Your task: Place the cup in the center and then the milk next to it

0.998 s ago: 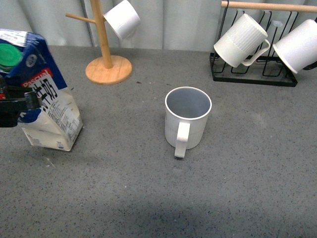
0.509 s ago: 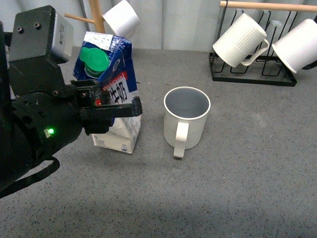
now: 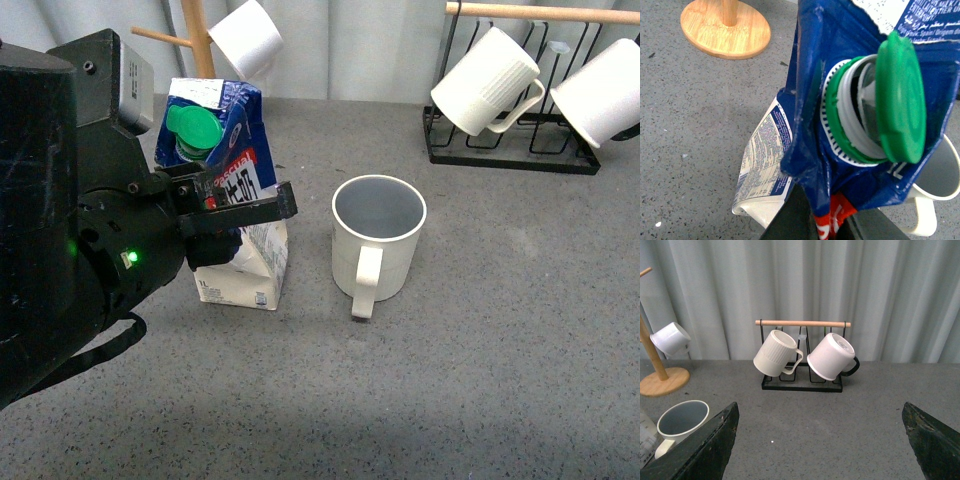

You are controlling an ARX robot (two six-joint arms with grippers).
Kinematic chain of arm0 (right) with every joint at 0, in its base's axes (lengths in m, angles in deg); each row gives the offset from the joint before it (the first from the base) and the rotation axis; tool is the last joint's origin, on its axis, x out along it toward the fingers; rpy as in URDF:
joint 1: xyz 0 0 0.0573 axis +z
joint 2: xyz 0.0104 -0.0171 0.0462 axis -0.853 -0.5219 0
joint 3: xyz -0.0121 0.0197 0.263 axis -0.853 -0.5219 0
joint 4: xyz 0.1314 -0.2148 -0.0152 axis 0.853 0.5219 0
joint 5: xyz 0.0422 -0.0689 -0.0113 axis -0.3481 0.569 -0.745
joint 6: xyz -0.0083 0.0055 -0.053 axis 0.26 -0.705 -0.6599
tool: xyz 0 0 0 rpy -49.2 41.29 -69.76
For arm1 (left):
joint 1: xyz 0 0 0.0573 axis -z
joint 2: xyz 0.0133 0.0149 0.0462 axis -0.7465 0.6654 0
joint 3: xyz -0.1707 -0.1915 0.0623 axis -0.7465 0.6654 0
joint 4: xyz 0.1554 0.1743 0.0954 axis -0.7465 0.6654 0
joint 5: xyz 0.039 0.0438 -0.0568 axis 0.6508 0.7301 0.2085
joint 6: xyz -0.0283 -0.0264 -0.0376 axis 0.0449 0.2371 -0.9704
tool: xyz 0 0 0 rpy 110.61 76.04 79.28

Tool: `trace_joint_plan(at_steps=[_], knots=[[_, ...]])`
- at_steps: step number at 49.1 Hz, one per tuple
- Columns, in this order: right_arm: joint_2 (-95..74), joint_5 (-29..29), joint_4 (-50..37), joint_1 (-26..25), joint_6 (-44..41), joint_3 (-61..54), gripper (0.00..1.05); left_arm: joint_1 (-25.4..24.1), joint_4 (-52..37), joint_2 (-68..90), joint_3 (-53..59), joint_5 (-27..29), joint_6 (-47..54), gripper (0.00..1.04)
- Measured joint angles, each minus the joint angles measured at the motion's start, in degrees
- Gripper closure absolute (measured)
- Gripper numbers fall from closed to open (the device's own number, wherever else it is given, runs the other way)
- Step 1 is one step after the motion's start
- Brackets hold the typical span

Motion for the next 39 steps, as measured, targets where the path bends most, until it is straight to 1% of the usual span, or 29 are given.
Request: trace_joint_plan(at_steps=[27,35,36,37,39], knots=[[0.00,0.00,0.00,0.00,0.00,0.00,0.09,2.56,1.25,1.09,-1.81,0.46,-1.68,1.01],[0.00,0.00,0.00,0.00,0.00,0.00,0.09,2.91,1.62,1.07,-2.08,0.48,-1.86,0.80],[0.00,0.00,0.00,0.00,0.00,0.00,0.09,2.93,1.62,1.07,-2.12,0.48,-1.95,0.75],[0.00,0.00,0.00,0.00,0.00,0.00,0.09,2.93,1.62,1.07,-2.12,0.48,-2.01,0.74],[0.00,0.00,0.00,0.00,0.00,0.00,0.09,3.02,1.64,1.07,-2.14,0.50,-2.08,0.69]])
